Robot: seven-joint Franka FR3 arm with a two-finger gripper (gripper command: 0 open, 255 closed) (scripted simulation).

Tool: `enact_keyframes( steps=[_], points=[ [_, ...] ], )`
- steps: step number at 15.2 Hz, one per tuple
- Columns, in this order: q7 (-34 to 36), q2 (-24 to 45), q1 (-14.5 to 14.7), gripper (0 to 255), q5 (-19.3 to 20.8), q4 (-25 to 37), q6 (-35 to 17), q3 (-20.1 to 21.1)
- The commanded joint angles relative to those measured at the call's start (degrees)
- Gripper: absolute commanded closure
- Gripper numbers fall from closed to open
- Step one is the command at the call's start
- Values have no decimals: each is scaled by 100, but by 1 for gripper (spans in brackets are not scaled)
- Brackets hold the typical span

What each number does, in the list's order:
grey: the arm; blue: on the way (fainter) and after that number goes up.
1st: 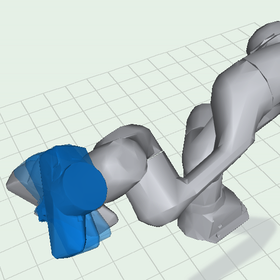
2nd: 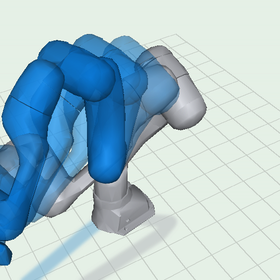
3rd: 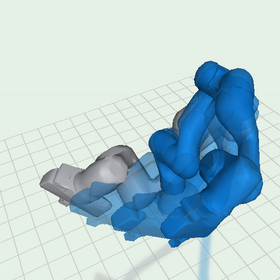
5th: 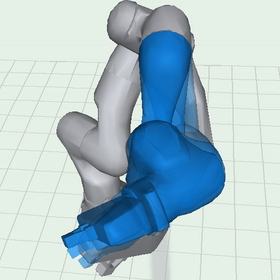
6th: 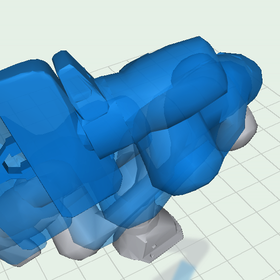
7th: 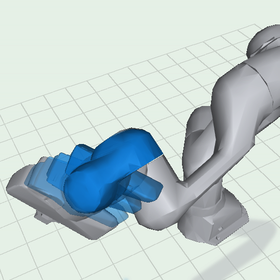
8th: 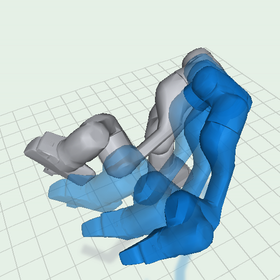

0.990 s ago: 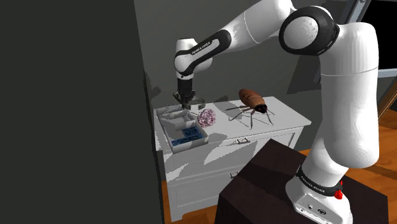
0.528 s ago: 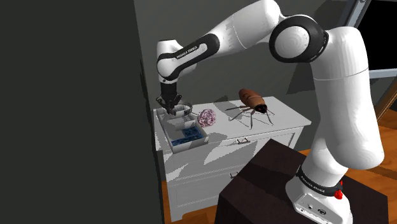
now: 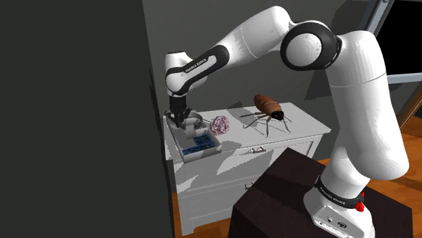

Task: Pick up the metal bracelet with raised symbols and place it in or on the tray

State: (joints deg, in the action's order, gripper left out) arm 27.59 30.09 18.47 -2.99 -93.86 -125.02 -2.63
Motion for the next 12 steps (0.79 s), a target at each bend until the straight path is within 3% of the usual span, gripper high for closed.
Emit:
enact_keyframes(
  steps=[1, 12],
  points=[
    [-7, 101, -4, 255, -7, -9, -114, 3],
    [-19, 292, -9, 255, -20, -83, -379, 13]
  ],
)
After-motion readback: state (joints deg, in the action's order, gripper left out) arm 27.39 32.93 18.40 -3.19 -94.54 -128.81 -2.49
